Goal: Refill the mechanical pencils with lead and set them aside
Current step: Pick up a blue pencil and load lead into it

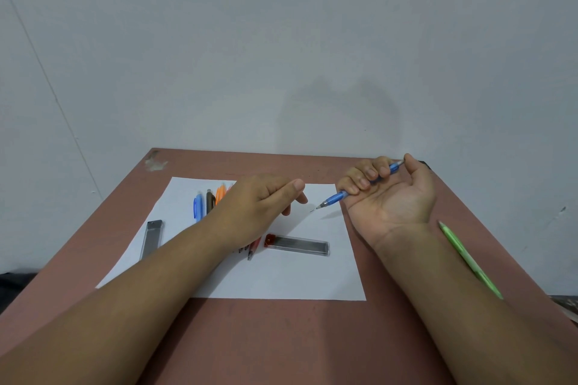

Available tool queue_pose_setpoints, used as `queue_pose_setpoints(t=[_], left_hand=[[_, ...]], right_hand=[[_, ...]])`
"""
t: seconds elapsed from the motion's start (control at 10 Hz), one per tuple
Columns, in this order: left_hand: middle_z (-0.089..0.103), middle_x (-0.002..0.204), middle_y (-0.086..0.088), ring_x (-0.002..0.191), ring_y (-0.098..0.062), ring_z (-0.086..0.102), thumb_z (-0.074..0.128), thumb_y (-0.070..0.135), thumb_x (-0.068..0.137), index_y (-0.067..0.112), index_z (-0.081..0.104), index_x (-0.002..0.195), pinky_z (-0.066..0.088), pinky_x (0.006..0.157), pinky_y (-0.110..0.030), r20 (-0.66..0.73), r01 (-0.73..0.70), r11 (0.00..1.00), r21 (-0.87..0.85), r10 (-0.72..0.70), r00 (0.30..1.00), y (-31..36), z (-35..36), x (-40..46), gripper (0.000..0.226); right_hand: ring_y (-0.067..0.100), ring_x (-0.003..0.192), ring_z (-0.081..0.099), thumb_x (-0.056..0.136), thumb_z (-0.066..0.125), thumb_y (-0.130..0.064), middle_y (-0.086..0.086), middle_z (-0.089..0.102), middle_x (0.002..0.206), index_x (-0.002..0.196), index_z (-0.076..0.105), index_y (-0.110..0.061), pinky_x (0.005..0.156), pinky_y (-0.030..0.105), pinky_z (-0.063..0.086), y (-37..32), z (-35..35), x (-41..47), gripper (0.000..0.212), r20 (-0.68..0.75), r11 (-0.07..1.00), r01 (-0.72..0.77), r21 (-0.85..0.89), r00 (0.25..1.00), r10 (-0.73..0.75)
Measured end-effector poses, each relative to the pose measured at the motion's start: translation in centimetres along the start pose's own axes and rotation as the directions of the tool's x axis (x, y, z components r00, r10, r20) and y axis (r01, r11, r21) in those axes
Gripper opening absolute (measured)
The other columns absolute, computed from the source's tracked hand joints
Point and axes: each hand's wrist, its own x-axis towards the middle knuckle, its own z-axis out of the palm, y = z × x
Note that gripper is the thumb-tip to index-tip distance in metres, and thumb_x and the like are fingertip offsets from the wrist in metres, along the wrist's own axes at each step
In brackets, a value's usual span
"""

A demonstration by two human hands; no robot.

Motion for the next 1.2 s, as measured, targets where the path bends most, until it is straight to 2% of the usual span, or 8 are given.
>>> queue_pose_setpoints(t=[0.2, 0.3, 0.5, 0.8, 0.9, 1.0, 1.1, 1.2], left_hand=[[0.065, 0.074, 0.012, 0.073, 0.001, 0.058, 0.041, 0.053, 0.1, 0.032, 0.077, 0.092, 0.042, 0.068, -0.022, -0.002, 0.001, 1.0, 0.001, -0.001, 1.0, 0.11, 0.02, -0.02, 0.042], [0.065, 0.074, 0.013, 0.073, 0.0, 0.058, 0.041, 0.054, 0.099, 0.033, 0.077, 0.092, 0.042, 0.068, -0.022, -0.005, 0.0, 1.0, -0.007, 0.0, 1.0, 0.04, 0.02, -0.03, 0.043], [0.065, 0.074, 0.013, 0.073, 0.001, 0.058, 0.04, 0.054, 0.1, 0.034, 0.076, 0.091, 0.041, 0.068, -0.022, -0.003, 0.0, 1.0, -0.004, -0.001, 1.0, 0.05, 0.02, -0.02, 0.042], [0.065, 0.073, 0.014, 0.072, 0.001, 0.057, 0.044, 0.052, 0.1, 0.034, 0.076, 0.089, 0.039, 0.065, -0.018, -0.005, 0.0, 1.0, -0.019, 0.0, 1.0, 0.14, 0.01, -0.06, 0.038], [0.067, 0.075, 0.015, 0.076, -0.002, 0.059, 0.054, 0.041, 0.101, 0.03, 0.077, 0.091, 0.041, 0.066, -0.016, -0.006, -0.005, 1.0, -0.001, 0.005, 1.0, 0.18, 0.08, -0.04, 0.027], [0.069, 0.081, 0.013, 0.081, -0.006, 0.061, 0.061, 0.034, 0.098, 0.033, 0.076, 0.095, 0.048, 0.072, -0.021, -0.015, 0.006, 1.0, -0.018, -0.006, 1.0, 0.12, 0.19, -0.09, 0.015], [0.067, 0.078, 0.008, 0.073, -0.006, 0.056, 0.064, 0.029, 0.097, 0.037, 0.074, 0.1, 0.044, 0.066, -0.015, -0.021, -0.002, 1.0, -0.005, 0.002, 1.0, 0.02, 0.24, -0.12, 0.013], [0.06, 0.071, 0.018, 0.068, -0.002, 0.051, 0.068, 0.024, 0.094, 0.039, 0.071, 0.1, 0.041, 0.064, -0.011, -0.026, -0.025, 1.0, 0.007, 0.025, 0.999, 0.09, 0.14, -0.17, 0.016]], right_hand=[[0.016, 0.055, 0.028, 0.092, 0.038, -0.039, 0.002, 0.033, 0.065, 0.062, 0.036, -0.015, 0.055, 0.029, 0.025, 0.03, -0.14, 0.0, 0.038, -0.001, 1.0, 0.003, -0.008, 1.0, -0.003], [0.017, 0.054, 0.028, 0.081, 0.043, -0.033, 0.001, 0.032, 0.066, 0.062, 0.034, -0.016, 0.055, 0.029, 0.025, -0.04, -0.07, 0.04, 0.027, 0.011, 1.0, 0.009, -0.003, 1.0, -0.009], [0.017, 0.055, 0.028, 0.094, 0.036, -0.04, 0.001, 0.032, 0.065, 0.062, 0.035, -0.015, 0.054, 0.028, 0.025, 0.01, -0.16, 0.04, 0.041, 0.003, 1.0, 0.011, -0.006, 1.0, -0.011], [0.017, 0.055, 0.028, 0.094, 0.037, -0.042, 0.002, 0.032, 0.066, 0.062, 0.036, -0.015, 0.055, 0.029, 0.025, 0.02, -0.04, -0.02, 0.042, -0.001, 1.0, 0.004, 0.017, 1.0, -0.004], [0.017, 0.055, 0.028, 0.091, 0.038, -0.037, 0.002, 0.032, 0.066, 0.062, 0.035, -0.015, 0.055, 0.028, 0.025, -0.03, -0.11, 0.06, 0.037, -0.002, 1.0, 0.008, 0.01, 1.0, -0.008], [0.017, 0.054, 0.028, 0.082, 0.042, -0.032, 0.001, 0.032, 0.066, 0.062, 0.034, -0.016, 0.054, 0.028, 0.026, -0.11, -0.1, 0.09, 0.027, 0.006, 1.0, 0.017, 0.002, 1.0, -0.017], [0.017, 0.053, 0.029, 0.079, 0.044, -0.032, 0.001, 0.033, 0.065, 0.063, 0.034, -0.016, 0.054, 0.028, 0.027, -0.1, -0.19, 0.09, 0.025, 0.013, 1.0, 0.025, -0.008, 1.0, -0.025], [0.017, 0.053, 0.029, 0.078, 0.044, -0.032, 0.001, 0.033, 0.065, 0.063, 0.035, -0.016, 0.054, 0.028, 0.027, -0.06, -0.27, 0.18, 0.025, 0.015, 0.999, 0.03, -0.016, 0.999, -0.029]])
